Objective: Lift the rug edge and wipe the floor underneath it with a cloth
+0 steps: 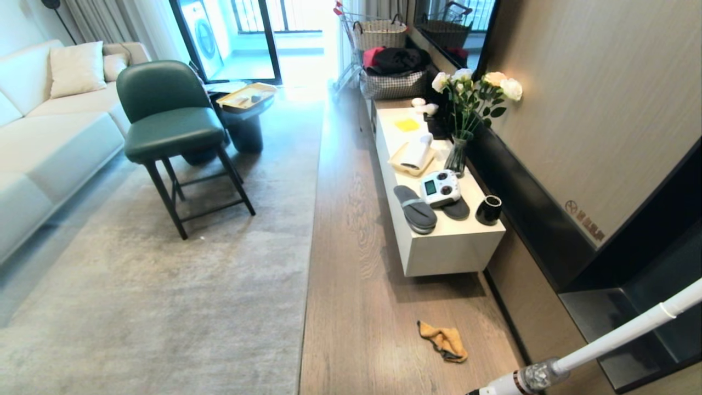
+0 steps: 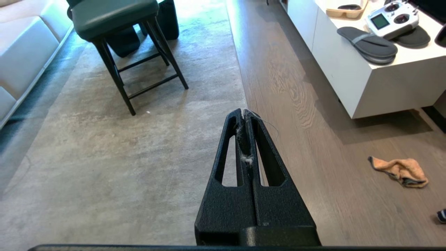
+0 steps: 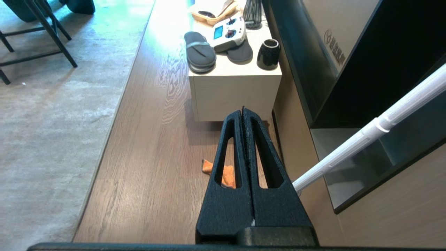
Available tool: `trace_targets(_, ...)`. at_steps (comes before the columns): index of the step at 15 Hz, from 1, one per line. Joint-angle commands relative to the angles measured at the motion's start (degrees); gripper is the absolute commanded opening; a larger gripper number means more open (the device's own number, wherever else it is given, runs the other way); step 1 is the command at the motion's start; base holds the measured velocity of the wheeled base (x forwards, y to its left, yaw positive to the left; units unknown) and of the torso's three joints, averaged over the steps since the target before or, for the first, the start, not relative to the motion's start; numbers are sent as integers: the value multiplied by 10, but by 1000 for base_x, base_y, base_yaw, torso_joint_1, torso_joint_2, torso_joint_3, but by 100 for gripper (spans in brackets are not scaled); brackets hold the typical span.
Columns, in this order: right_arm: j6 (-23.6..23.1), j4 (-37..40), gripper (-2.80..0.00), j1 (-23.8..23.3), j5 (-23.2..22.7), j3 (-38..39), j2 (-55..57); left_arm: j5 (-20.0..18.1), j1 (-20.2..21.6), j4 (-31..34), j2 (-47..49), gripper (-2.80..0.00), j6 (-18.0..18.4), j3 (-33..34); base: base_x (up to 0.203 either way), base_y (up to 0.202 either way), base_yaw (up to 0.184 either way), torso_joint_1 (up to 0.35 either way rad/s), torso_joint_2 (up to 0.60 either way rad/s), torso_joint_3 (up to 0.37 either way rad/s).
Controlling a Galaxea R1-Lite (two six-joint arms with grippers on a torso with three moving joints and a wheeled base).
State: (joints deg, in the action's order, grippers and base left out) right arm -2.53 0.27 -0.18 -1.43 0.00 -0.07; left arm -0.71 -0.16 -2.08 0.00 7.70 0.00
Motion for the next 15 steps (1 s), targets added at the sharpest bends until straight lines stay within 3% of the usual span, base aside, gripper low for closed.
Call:
trace_targets(1,0,0,-280,0,-1,0,1,0,0,0,0,-280,0,0,0,0,0,232,-569,-349)
trace_targets(6,0,0,-280,0,0,0,1,0,0,0,0,-280,0,0,0,0,0,228,-556,-333)
trace_targets(15,-1,0,-280,0,-1,0,1,0,0,0,0,-280,0,0,0,0,0,153,-347,-203)
